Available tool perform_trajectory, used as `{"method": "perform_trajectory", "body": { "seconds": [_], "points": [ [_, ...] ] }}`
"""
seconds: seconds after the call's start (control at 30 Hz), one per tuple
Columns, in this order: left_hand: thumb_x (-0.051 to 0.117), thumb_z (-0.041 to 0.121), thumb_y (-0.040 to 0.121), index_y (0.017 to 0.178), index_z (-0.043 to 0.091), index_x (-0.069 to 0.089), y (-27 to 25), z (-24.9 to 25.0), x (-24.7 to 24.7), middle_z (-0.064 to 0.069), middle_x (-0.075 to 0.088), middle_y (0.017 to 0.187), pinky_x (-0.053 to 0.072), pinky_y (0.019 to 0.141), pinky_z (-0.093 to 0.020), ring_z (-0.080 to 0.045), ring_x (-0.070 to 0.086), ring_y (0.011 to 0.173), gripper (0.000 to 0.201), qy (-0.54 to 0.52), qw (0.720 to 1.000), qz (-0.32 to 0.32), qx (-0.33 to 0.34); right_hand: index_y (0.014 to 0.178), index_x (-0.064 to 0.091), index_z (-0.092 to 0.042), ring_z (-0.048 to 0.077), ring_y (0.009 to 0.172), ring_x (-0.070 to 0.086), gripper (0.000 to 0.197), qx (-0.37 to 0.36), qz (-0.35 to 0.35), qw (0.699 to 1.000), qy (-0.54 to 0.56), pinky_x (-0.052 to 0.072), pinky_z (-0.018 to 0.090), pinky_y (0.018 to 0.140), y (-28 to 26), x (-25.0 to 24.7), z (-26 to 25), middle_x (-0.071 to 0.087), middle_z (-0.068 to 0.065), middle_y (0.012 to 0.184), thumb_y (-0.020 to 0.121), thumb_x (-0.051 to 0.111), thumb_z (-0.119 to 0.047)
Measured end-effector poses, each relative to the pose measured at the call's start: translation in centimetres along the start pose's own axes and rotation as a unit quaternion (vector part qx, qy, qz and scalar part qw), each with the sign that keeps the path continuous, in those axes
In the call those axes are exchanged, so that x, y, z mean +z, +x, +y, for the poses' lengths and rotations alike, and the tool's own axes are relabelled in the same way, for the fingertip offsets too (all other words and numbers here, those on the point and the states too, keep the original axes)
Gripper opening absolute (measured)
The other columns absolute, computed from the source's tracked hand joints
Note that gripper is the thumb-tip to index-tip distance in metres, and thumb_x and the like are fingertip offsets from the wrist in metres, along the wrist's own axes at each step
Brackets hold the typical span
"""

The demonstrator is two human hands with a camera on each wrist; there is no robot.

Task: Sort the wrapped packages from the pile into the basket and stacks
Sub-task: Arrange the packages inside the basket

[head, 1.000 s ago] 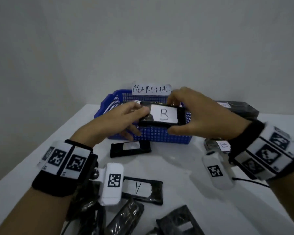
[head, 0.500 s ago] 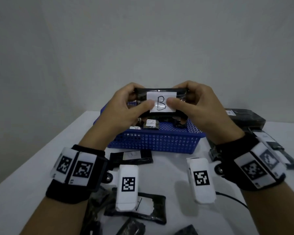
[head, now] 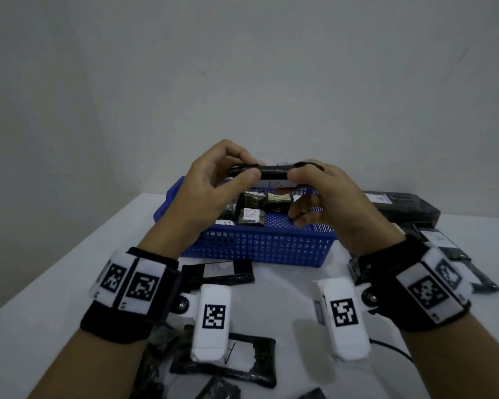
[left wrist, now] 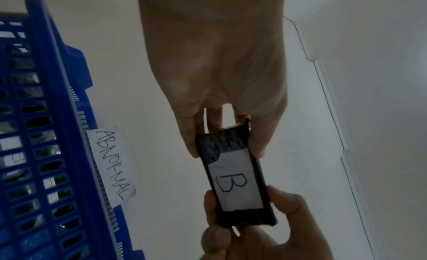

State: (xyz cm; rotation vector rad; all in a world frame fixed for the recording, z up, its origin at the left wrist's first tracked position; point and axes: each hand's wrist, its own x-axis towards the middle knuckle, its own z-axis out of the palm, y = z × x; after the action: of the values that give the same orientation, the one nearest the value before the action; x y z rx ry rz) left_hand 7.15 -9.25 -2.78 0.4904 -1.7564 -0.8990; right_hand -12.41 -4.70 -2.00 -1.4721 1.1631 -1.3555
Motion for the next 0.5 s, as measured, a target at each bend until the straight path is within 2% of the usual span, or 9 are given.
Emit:
{"method": "perform_trajectory", "body": {
  "seconds": [0.13, 0.23, 0.3, 0.33, 0.4, 0.47, 0.5],
  "points": [
    [0.066, 0.014, 0.086, 0.096, 0.016, 0.058, -0.1, -0.2, 0.1, -0.006, 0.071, 0.116, 0.053, 0.093, -0.032, -0.023, 0.067, 0.110, 0.012, -0.014, 1.000, -0.015, -0.014, 0.105, 0.066, -0.009, 0.017, 0.057, 0.058, 0.016, -0.036, 0.023, 0.999, -0.002, 0.054, 0.033, 0.061, 0.2, 0.1, 0.5, 0.073, 0.017, 0.102, 0.093, 0.063, -0.018],
    [0.059, 0.029, 0.092, 0.115, 0.021, 0.057, 0.1, -0.1, -0.2, 0.002, 0.067, 0.122, 0.053, 0.096, -0.034, -0.018, 0.064, 0.116, 0.025, -0.038, 0.998, -0.018, -0.049, 0.113, 0.064, -0.014, 0.017, 0.059, 0.061, 0.033, -0.071, -0.022, 0.997, 0.017, 0.054, 0.029, 0.058, 0.3, -0.5, 0.4, 0.071, 0.001, 0.086, 0.080, 0.069, -0.018],
    [0.053, 0.043, 0.098, 0.128, 0.028, 0.054, 0.2, 0.1, -0.1, 0.005, 0.067, 0.123, 0.057, 0.088, -0.031, -0.018, 0.066, 0.112, 0.034, -0.066, 0.993, -0.007, -0.097, 0.120, 0.059, -0.016, 0.018, 0.062, 0.062, 0.045, -0.094, -0.043, 0.994, 0.038, 0.055, 0.028, 0.059, 0.3, -0.8, 0.2, 0.068, -0.001, 0.088, 0.076, 0.069, -0.012],
    [0.050, 0.042, 0.100, 0.132, 0.028, 0.052, 0.2, 0.2, 0.2, 0.003, 0.068, 0.122, 0.058, 0.082, -0.029, -0.021, 0.069, 0.107, 0.034, -0.080, 0.990, -0.003, -0.115, 0.122, 0.058, -0.016, 0.018, 0.062, 0.062, 0.048, -0.100, -0.047, 0.993, 0.044, 0.055, 0.027, 0.059, 0.3, -1.0, 0.2, 0.067, 0.001, 0.091, 0.076, 0.071, -0.010],
    [0.047, 0.027, 0.104, 0.132, 0.023, 0.052, 0.2, 0.1, 0.6, -0.003, 0.073, 0.111, 0.059, 0.071, -0.029, -0.026, 0.074, 0.091, 0.029, -0.097, 0.986, 0.004, -0.132, 0.121, 0.059, -0.019, 0.020, 0.064, 0.062, 0.045, -0.097, -0.043, 0.993, 0.049, 0.053, 0.027, 0.057, 0.3, -1.0, 0.3, 0.068, 0.002, 0.098, 0.078, 0.073, -0.015],
    [0.049, 0.015, 0.103, 0.126, 0.019, 0.052, 0.1, 0.0, 0.7, -0.008, 0.075, 0.101, 0.059, 0.064, -0.028, -0.027, 0.074, 0.080, 0.024, -0.104, 0.985, 0.001, -0.138, 0.118, 0.061, -0.021, 0.024, 0.069, 0.061, 0.034, -0.086, -0.005, 0.996, 0.038, 0.052, 0.027, 0.054, 0.4, -1.0, 0.4, 0.070, 0.001, 0.098, 0.086, 0.074, -0.018],
    [0.052, 0.016, 0.101, 0.123, 0.018, 0.051, 0.0, 0.0, 0.8, -0.010, 0.075, 0.101, 0.060, 0.064, -0.029, -0.028, 0.074, 0.079, 0.023, -0.107, 0.984, -0.008, -0.141, 0.117, 0.061, -0.021, 0.027, 0.072, 0.060, 0.030, -0.084, 0.022, 0.996, 0.025, 0.050, 0.028, 0.052, 0.5, -1.0, 0.5, 0.071, 0.000, 0.095, 0.090, 0.073, -0.016]
  ]
}}
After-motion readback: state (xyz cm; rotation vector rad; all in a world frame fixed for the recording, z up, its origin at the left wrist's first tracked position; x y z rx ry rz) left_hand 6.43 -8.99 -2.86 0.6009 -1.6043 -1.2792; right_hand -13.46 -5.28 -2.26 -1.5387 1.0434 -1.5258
